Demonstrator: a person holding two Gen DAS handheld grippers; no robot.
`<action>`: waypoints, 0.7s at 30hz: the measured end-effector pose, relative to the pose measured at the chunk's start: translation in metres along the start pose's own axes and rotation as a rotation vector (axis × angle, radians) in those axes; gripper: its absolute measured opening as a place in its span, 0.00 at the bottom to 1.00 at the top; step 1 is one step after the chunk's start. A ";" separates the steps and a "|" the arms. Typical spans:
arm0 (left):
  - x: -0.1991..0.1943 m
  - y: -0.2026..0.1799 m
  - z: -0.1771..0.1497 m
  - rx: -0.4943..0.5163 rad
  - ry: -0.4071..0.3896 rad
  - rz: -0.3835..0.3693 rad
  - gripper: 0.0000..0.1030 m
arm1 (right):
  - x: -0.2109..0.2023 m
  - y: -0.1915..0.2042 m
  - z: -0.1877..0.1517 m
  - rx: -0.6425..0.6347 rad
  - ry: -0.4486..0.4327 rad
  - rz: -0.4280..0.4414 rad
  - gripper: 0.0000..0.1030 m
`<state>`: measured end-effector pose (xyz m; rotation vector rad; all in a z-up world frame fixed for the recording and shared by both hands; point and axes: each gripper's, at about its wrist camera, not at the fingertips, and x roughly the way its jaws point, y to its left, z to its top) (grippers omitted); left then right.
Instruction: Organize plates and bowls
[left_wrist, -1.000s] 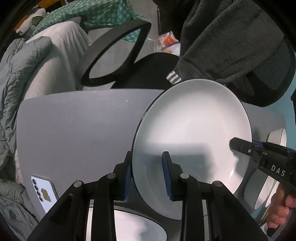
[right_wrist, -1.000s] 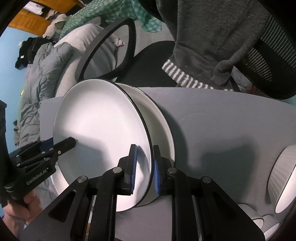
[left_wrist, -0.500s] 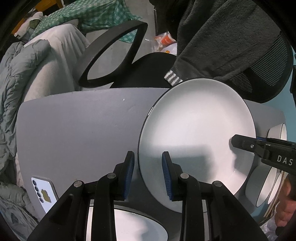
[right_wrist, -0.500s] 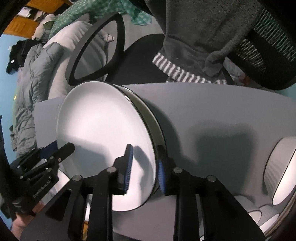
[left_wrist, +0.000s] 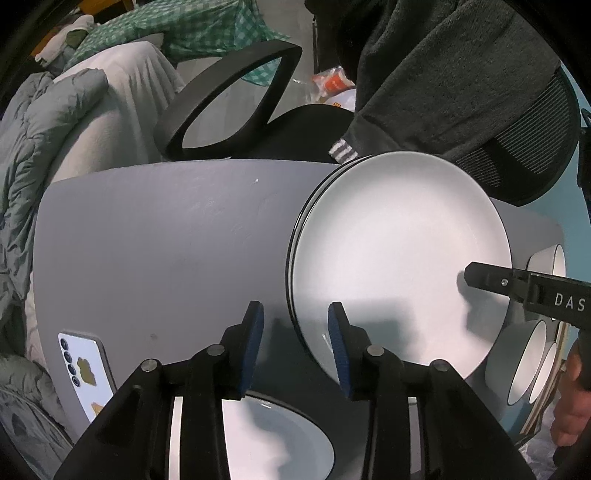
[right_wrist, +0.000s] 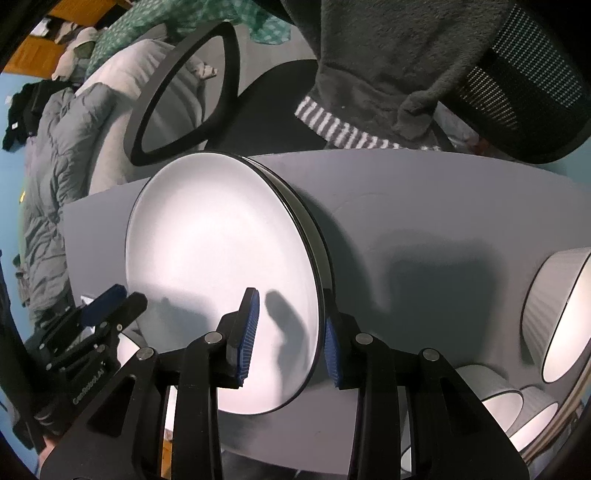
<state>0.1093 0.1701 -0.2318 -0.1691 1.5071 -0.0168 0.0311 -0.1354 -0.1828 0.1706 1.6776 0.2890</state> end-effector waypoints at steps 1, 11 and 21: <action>0.000 0.000 0.000 -0.001 0.001 -0.002 0.35 | -0.001 0.000 0.000 0.001 -0.005 -0.002 0.32; -0.015 0.006 -0.006 -0.030 -0.029 -0.020 0.44 | -0.003 0.006 -0.005 -0.014 -0.029 -0.045 0.32; -0.038 0.017 -0.020 -0.059 -0.069 -0.032 0.49 | -0.012 0.017 -0.012 -0.055 -0.070 -0.108 0.39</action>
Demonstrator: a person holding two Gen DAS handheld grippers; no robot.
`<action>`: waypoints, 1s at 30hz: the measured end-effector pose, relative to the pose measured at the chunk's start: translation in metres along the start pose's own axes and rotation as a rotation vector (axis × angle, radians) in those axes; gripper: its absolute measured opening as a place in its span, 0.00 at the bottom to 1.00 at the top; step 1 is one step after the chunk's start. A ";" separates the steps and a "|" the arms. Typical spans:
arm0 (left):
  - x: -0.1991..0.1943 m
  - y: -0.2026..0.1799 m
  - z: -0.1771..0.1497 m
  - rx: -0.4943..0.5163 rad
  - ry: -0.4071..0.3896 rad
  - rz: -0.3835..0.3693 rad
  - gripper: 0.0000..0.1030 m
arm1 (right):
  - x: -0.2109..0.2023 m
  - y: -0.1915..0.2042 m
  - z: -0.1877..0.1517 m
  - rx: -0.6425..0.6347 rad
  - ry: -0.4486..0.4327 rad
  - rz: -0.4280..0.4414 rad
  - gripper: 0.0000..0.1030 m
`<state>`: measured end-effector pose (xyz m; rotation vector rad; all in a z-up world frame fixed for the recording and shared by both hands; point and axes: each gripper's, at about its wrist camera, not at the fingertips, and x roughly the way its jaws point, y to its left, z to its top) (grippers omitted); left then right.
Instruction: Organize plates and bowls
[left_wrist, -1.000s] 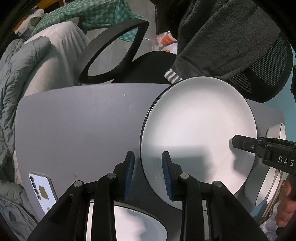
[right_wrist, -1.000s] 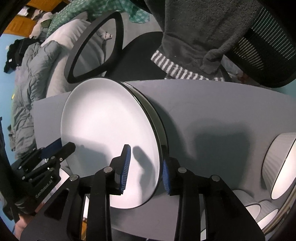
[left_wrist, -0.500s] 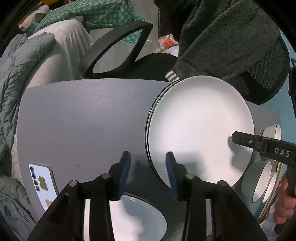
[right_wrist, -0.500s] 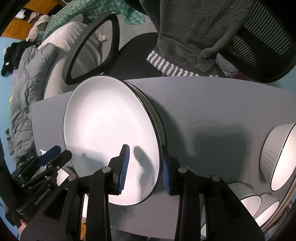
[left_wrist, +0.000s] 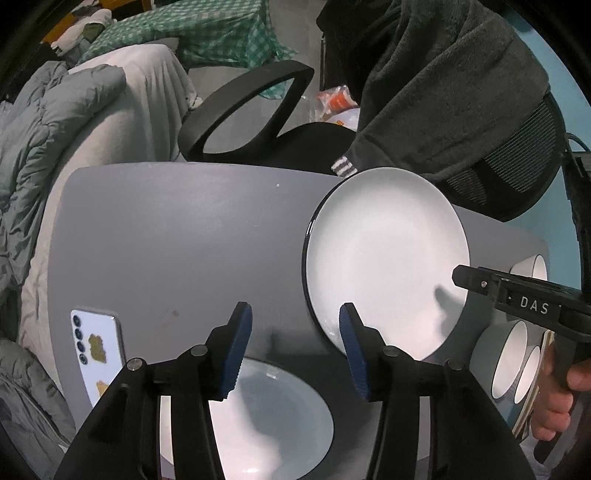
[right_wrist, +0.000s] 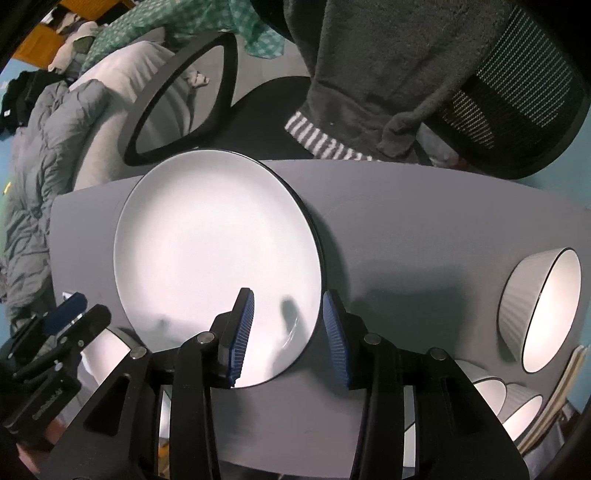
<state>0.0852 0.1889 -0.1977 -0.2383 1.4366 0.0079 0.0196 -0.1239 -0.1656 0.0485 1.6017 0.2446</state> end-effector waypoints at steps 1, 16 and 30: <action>-0.004 0.002 -0.003 0.001 -0.007 0.001 0.49 | -0.003 0.001 -0.002 -0.004 -0.006 -0.003 0.39; -0.075 0.030 -0.057 -0.025 -0.116 0.061 0.63 | -0.053 0.040 -0.045 -0.154 -0.113 -0.087 0.49; -0.105 0.075 -0.106 -0.143 -0.150 0.093 0.68 | -0.067 0.080 -0.112 -0.267 -0.091 -0.049 0.53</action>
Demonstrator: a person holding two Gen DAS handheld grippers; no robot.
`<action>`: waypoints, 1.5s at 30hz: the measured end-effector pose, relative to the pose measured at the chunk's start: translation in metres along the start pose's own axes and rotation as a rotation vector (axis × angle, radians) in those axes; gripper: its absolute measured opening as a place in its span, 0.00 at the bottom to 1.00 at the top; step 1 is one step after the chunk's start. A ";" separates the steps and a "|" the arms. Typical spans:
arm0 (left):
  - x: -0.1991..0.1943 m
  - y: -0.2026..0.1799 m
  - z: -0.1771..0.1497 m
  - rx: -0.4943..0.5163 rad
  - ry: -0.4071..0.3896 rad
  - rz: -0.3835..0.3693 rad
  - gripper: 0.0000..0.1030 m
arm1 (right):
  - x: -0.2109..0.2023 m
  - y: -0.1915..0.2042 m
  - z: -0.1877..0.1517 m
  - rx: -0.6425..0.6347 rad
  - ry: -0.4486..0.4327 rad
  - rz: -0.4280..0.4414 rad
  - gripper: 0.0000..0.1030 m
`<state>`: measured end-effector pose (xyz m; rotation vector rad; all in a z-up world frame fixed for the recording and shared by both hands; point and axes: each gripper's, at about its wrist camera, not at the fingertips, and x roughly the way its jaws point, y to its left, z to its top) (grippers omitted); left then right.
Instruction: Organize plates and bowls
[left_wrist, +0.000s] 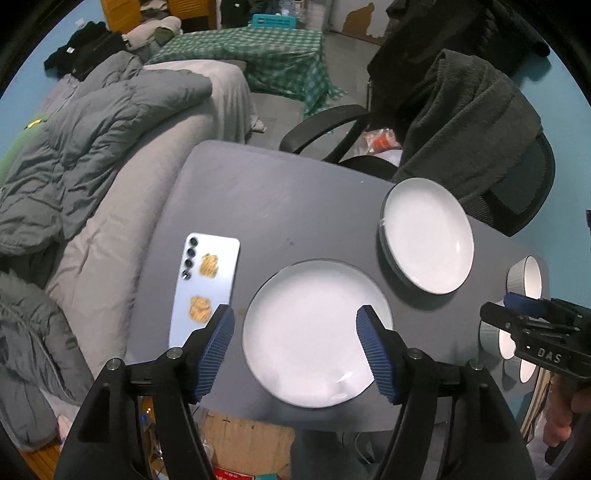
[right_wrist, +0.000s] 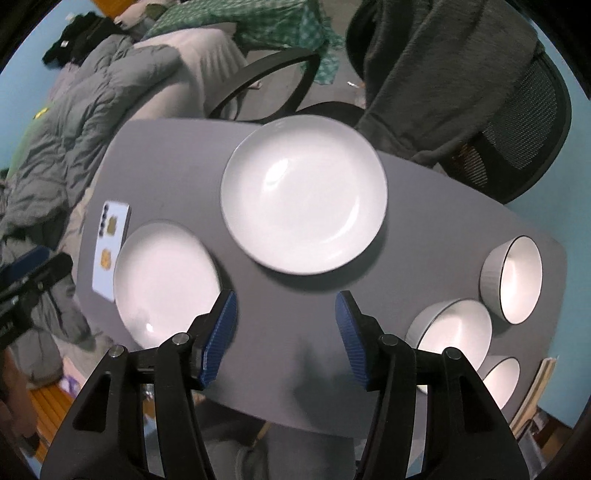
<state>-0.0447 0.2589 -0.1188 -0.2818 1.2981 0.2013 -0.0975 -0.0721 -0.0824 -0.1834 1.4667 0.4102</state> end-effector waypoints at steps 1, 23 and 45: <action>-0.001 0.004 -0.004 -0.003 -0.001 0.006 0.68 | 0.000 0.003 -0.003 -0.002 0.003 0.006 0.53; 0.040 0.059 -0.038 -0.125 0.046 -0.017 0.68 | 0.028 0.036 -0.024 -0.055 0.030 0.048 0.54; 0.125 0.055 -0.032 -0.094 0.168 -0.051 0.68 | 0.112 0.049 -0.005 -0.117 0.073 0.161 0.53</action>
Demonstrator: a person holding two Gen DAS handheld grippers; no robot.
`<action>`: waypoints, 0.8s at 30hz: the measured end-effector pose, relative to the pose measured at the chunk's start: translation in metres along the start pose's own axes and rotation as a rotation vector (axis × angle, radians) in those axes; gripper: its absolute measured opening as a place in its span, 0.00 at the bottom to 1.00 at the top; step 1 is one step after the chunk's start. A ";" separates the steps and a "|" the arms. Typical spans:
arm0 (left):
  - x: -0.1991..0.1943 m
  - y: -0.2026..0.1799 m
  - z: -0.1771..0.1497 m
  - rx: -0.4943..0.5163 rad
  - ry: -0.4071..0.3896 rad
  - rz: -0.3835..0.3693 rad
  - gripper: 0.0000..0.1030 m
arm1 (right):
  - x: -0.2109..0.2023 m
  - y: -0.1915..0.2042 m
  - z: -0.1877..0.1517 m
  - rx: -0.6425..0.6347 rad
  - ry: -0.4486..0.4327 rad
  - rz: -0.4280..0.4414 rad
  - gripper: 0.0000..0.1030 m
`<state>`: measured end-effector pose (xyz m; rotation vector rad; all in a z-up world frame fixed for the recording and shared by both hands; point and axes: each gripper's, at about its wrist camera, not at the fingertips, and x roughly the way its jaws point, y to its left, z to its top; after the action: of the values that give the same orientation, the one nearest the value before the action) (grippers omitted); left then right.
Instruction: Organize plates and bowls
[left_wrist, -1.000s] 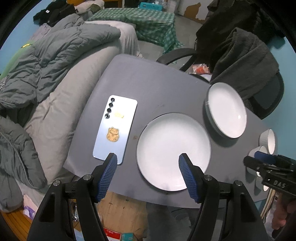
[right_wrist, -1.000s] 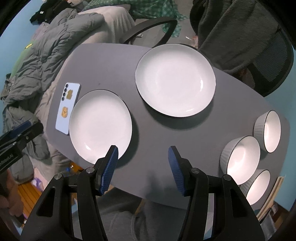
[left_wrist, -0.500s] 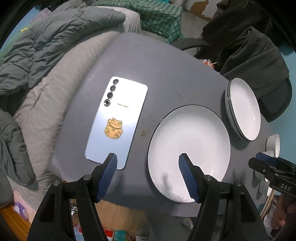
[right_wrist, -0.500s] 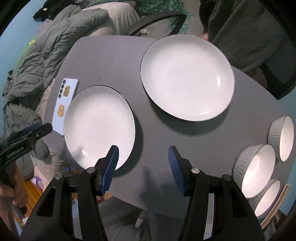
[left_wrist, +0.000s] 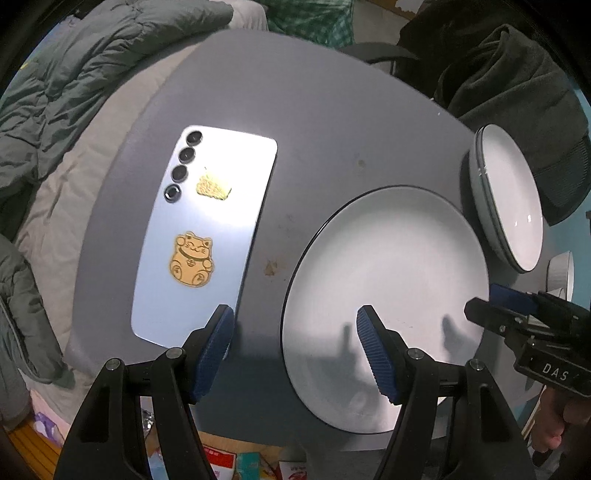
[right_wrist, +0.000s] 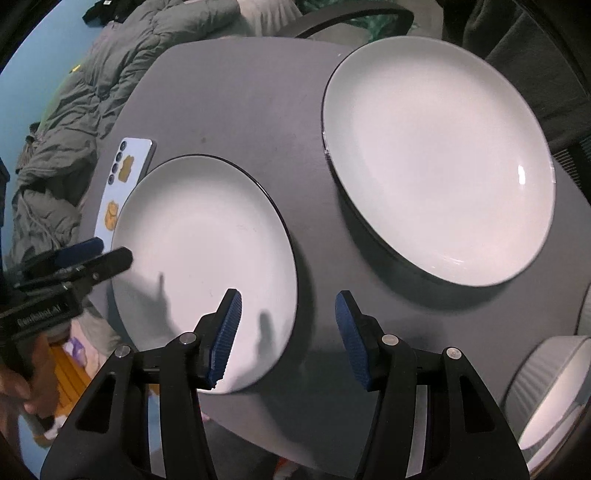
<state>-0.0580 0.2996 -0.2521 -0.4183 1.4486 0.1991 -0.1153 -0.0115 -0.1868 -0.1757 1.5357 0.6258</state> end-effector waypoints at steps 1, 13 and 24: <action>0.002 0.000 0.000 -0.002 0.008 -0.003 0.68 | 0.002 0.000 0.001 0.001 0.001 -0.001 0.52; 0.015 0.000 0.001 -0.003 0.065 -0.043 0.25 | 0.014 -0.004 0.001 0.023 0.013 -0.004 0.21; 0.016 -0.012 -0.012 0.002 0.072 -0.032 0.24 | 0.009 -0.013 -0.013 0.027 0.026 -0.010 0.12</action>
<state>-0.0627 0.2820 -0.2670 -0.4509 1.5113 0.1585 -0.1211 -0.0266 -0.1995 -0.1711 1.5672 0.5965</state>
